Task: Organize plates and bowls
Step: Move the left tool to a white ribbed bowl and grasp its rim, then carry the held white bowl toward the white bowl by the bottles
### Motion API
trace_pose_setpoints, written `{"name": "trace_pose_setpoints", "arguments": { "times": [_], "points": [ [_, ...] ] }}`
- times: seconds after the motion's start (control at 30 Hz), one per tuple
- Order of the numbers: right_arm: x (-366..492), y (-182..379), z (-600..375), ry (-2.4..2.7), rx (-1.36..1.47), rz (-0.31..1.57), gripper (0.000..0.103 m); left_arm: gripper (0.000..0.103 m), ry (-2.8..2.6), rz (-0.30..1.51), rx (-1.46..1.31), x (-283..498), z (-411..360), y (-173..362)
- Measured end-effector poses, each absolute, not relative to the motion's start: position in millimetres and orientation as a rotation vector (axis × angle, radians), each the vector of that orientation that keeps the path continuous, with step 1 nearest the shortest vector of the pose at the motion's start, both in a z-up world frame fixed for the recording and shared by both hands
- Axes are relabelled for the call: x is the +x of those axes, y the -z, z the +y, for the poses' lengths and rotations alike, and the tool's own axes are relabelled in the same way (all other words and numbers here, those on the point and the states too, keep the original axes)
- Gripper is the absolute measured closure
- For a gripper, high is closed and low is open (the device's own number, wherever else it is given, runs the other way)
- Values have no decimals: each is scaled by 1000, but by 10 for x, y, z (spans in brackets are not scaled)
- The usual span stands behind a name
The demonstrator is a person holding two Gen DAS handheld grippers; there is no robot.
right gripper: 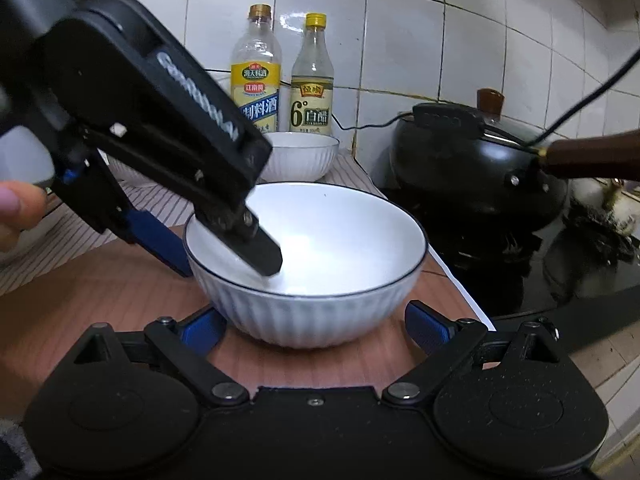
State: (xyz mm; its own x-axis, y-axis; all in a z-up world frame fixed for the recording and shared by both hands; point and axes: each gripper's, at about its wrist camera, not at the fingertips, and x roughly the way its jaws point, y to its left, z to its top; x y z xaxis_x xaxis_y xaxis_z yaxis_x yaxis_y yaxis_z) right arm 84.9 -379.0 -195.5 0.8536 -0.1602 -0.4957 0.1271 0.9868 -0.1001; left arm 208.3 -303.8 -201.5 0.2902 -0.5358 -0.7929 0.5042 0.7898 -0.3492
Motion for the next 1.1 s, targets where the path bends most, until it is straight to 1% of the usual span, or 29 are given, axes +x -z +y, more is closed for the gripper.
{"name": "trace_pose_setpoints", "arguments": {
  "times": [0.03,0.07,0.1,0.17,0.2,0.43,0.67,0.93,1.1],
  "points": [
    [855,1949,-3779,146,-66,522,5,63,697,1080,-35,2092,-3041,2033],
    [863,1942,-3773,141,-67,518,5,69,701,1088,-34,2098,-3043,2045],
    [872,1933,-3763,138,-70,514,5,71,707,1096,-34,2102,-3045,2058],
    [886,1924,-3736,140,-77,517,5,78,724,1092,-37,2084,-3044,2046],
    [889,1918,-3732,140,-77,518,5,80,730,1086,-32,2071,-3052,2035],
    [901,1857,-3722,136,-46,534,5,81,725,1077,-19,2024,-3022,1989],
    [908,1710,-3575,106,-70,522,5,81,704,1054,23,1950,-2870,1820],
    [920,1403,-3298,42,-91,469,5,81,670,1043,-25,1913,-2469,1504],
    [1034,1278,-3104,-33,-124,473,5,81,618,1041,-49,1928,-2192,1404]
  ]
}}
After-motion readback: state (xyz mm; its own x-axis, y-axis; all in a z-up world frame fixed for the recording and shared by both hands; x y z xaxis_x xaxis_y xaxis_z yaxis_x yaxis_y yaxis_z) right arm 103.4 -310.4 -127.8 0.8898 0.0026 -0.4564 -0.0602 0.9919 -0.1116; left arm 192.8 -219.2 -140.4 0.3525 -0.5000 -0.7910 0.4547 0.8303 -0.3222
